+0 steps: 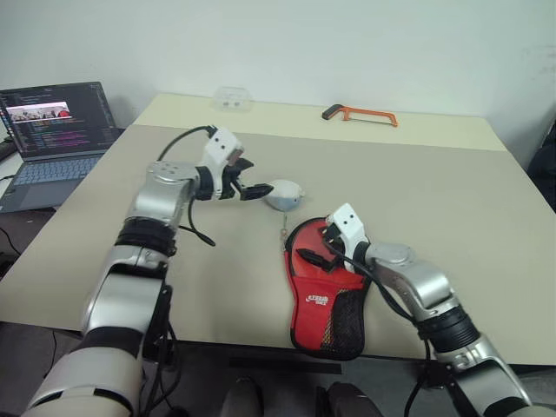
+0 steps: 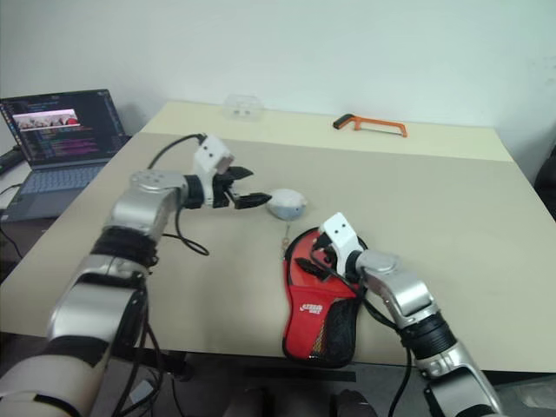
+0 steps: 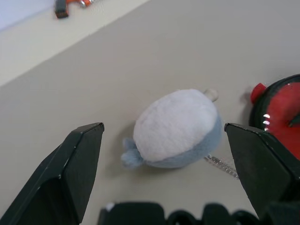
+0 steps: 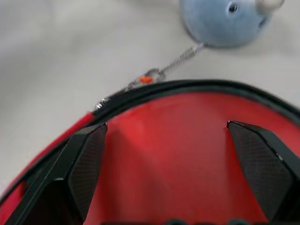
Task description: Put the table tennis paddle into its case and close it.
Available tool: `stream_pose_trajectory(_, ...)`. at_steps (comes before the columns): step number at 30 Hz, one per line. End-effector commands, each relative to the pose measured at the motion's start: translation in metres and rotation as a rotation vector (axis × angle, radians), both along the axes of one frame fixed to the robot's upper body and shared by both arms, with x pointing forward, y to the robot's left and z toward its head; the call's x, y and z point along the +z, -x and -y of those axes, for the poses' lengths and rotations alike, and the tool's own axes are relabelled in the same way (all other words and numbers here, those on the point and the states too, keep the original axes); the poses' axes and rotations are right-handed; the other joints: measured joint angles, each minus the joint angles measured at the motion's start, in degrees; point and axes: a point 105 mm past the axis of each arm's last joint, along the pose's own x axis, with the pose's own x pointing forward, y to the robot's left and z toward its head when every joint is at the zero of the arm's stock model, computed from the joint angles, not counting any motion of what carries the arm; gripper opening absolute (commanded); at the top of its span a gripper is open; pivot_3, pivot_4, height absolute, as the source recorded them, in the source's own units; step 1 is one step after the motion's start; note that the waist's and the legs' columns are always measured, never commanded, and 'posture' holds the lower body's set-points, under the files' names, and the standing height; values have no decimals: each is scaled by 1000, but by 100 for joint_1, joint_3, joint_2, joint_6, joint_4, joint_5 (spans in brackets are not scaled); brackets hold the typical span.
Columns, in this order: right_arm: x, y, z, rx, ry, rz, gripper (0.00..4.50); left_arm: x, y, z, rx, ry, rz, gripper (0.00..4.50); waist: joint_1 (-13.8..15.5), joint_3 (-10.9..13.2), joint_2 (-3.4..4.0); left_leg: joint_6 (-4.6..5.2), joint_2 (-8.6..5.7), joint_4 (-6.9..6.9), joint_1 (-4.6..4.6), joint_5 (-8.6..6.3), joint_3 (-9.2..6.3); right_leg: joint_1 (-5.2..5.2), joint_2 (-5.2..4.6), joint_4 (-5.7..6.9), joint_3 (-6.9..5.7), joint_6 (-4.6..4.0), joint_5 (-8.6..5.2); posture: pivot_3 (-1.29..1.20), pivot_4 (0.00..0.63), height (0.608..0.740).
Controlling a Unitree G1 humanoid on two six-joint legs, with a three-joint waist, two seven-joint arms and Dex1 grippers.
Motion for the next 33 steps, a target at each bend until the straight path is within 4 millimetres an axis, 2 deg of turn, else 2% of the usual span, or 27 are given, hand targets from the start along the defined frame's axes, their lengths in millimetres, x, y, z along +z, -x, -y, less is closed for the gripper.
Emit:
stream_pose_trajectory(1, -26, 2, 4, -57, 40, -72, 4492, 5, -5, 8, -12, -8, 15, 4500, -3, 0, 0, 0, 0, 1, 6, 0, 0, 3, 1, 7, 1, 0, 0, 0, 150, 740)
stream_pose_trajectory(4, -37, 7, -2, -56, 60, -94, 4492, -8, -4, 19, -24, 14, -44, 4500, -14, -2, 0, 0, 2, 1, 22, 0, -3, 11, 4, 20, 0, 0, 0, 0, 150, 740)
stream_pose_trajectory(8, -36, 6, -8, -64, 49, -91, 4492, -31, -9, 19, 41, -77, -54, 4500, -25, -5, -2, 0, 3, 5, 28, 0, -8, 19, 6, 25, -3, 1, 1, 0, 150, 740)
stream_pose_trajectory(17, -33, 4, -12, -72, 47, -85, 4492, -39, -22, 39, 143, -133, 35, 4500, -15, -8, -4, 0, 1, 9, 29, 1, -16, 26, 5, 25, -9, 3, 2, 0, 150, 740)
stream_pose_trajectory(27, -33, 6, -8, -109, 42, -102, 4492, -64, -28, 47, 269, -286, 68, 4500, -6, -12, -2, 0, -1, 8, 32, 1, -18, 30, 5, 25, -11, 4, 2, 0, 150, 740)
stream_pose_trajectory(30, -33, 7, -7, -117, 42, -107, 4500, -67, -27, 55, 274, -267, 72, 3931, -2, -18, -2, -1, -1, 8, 33, 1, -19, 31, 5, 24, -12, 4, 2, 0, 150, 740)
stream_pose_trajectory(33, -33, 6, -7, -128, 45, -117, 4500, -66, -29, 62, 298, -259, 99, 2857, 4, -24, 4, -1, -3, 8, 35, 1, -20, 34, 5, 24, -14, 4, 2, 0, 150, 740)
